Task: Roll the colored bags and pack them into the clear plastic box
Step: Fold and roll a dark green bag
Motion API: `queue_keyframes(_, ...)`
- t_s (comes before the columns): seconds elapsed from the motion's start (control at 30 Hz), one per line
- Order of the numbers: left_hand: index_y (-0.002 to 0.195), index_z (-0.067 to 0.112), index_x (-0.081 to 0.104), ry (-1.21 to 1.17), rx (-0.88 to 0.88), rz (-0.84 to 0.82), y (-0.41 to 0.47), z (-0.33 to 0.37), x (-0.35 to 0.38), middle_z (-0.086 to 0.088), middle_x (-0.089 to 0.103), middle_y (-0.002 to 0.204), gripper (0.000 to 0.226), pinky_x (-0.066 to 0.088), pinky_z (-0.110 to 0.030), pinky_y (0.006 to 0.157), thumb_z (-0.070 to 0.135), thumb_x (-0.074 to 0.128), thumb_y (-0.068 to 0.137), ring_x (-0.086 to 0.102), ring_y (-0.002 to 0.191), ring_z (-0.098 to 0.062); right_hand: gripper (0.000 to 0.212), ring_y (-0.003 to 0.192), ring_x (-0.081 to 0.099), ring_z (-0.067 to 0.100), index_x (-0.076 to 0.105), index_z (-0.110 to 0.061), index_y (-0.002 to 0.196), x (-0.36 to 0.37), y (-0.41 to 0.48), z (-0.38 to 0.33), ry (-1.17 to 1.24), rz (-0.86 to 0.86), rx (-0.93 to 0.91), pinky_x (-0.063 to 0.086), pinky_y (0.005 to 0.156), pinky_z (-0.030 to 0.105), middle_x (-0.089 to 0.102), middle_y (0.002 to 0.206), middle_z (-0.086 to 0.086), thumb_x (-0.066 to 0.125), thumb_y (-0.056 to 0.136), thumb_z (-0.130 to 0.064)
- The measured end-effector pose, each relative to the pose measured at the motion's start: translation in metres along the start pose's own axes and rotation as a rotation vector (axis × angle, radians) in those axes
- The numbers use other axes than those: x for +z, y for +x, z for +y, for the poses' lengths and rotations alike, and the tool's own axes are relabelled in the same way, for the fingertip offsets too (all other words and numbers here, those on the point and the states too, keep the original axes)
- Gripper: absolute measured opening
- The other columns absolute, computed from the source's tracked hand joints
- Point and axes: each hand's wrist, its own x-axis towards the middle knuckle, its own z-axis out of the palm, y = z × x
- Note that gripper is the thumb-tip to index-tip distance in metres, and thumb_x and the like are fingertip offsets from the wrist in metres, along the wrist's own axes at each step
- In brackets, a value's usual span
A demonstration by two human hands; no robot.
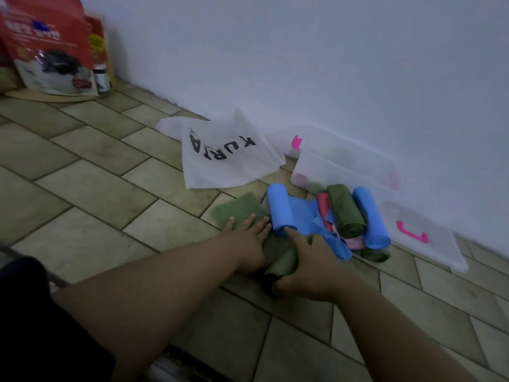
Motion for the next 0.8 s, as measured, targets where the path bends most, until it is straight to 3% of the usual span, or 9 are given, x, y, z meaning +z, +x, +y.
queue_keyframes(0.1,0.148,0.028,-0.016,-0.011,-0.005,-0.012,0.002,-0.003,-0.002,0.014,-0.023,0.155,0.098,-0.010,-0.059,0.111,0.074,0.037,0.079,-0.021,0.143,-0.016,0.105,0.113,0.036,0.021,0.022,-0.048,0.132,0.002,-0.012,0.014,0.044,0.065,-0.042,0.037,0.085,0.030,0.025,0.122,-0.004,0.055,0.039,-0.083)
queue_keyframes(0.3,0.147,0.033,-0.018,-0.004,-0.030,-0.020,0.006,-0.005,-0.002,0.016,-0.024,0.154,0.108,-0.012,-0.061,0.110,0.082,0.040,0.070,-0.023,0.142,-0.016,0.103,0.117,0.035,0.031,0.027,-0.042,0.131,0.016,-0.019,0.003,-0.183,0.073,-0.001,0.034,0.086,0.035,0.031,0.129,0.009,0.040,0.041,-0.090)
queue_keyframes(0.37,0.147,0.033,-0.018,-0.009,-0.027,-0.024,0.006,-0.006,-0.003,0.017,-0.025,0.154,0.108,-0.012,-0.060,0.110,0.082,0.041,0.070,-0.024,0.142,-0.016,0.113,0.133,0.024,0.034,0.023,-0.041,0.137,0.011,-0.017,0.001,-0.251,-0.012,0.006,0.029,0.101,0.045,0.022,0.144,0.012,0.043,0.039,-0.094)
queue_keyframes(0.43,0.147,0.034,-0.018,-0.010,-0.023,-0.022,0.007,-0.007,-0.003,0.017,-0.026,0.154,0.109,-0.013,-0.060,0.110,0.082,0.042,0.070,-0.025,0.142,-0.016,0.120,0.143,0.002,0.034,0.019,-0.042,0.140,0.004,-0.015,0.003,-0.341,-0.098,-0.019,0.010,0.110,0.058,0.003,0.156,0.011,0.048,0.037,-0.094)
queue_keyframes(0.5,0.146,0.034,-0.018,-0.005,-0.019,-0.023,0.008,-0.008,-0.002,0.017,-0.026,0.154,0.109,-0.013,-0.060,0.109,0.082,0.042,0.069,-0.025,0.142,-0.016,0.106,0.144,-0.013,0.032,0.017,-0.040,0.142,-0.001,-0.014,0.005,-0.429,-0.137,-0.110,-0.005,0.108,0.064,-0.008,0.158,0.005,0.060,0.053,-0.078)
queue_keyframes(0.57,0.146,0.034,-0.019,0.005,-0.015,-0.024,0.009,-0.008,-0.002,0.016,-0.026,0.154,0.109,-0.013,-0.060,0.109,0.083,0.041,0.069,-0.025,0.141,-0.017,0.080,0.144,-0.003,0.031,0.022,-0.038,0.140,-0.003,-0.014,0.006,-0.434,-0.104,-0.248,-0.001,0.111,0.061,0.008,0.154,0.003,0.063,0.071,-0.040)
queue_keyframes(0.63,0.146,0.034,-0.019,0.010,-0.014,-0.024,0.011,-0.010,-0.002,0.017,-0.026,0.154,0.109,-0.013,-0.060,0.109,0.083,0.041,0.069,-0.025,0.141,-0.016,0.064,0.135,0.026,0.025,0.032,-0.035,0.131,-0.005,-0.015,0.006,-0.394,-0.051,-0.347,0.009,0.114,0.054,0.036,0.136,0.000,0.054,0.074,-0.016)
queue_keyframes(0.7,0.146,0.034,-0.019,0.013,-0.007,-0.027,0.012,-0.012,-0.002,0.017,-0.026,0.154,0.109,-0.013,-0.060,0.109,0.082,0.042,0.069,-0.025,0.141,-0.016,0.050,0.119,0.042,0.019,0.039,-0.035,0.117,-0.006,-0.016,0.008,-0.379,-0.034,-0.388,0.011,0.115,0.050,0.047,0.115,-0.006,0.052,0.074,-0.012)
queue_keyframes(0.8,0.145,0.035,-0.020,0.030,0.020,-0.049,0.013,-0.017,-0.005,0.018,-0.026,0.153,0.109,-0.015,-0.061,0.107,0.082,0.043,0.070,-0.026,0.141,-0.015,0.043,0.108,0.048,0.017,0.045,-0.039,0.110,-0.010,-0.011,0.005,-0.371,-0.073,-0.377,0.011,0.114,0.053,0.052,0.103,-0.010,0.055,0.075,-0.015)
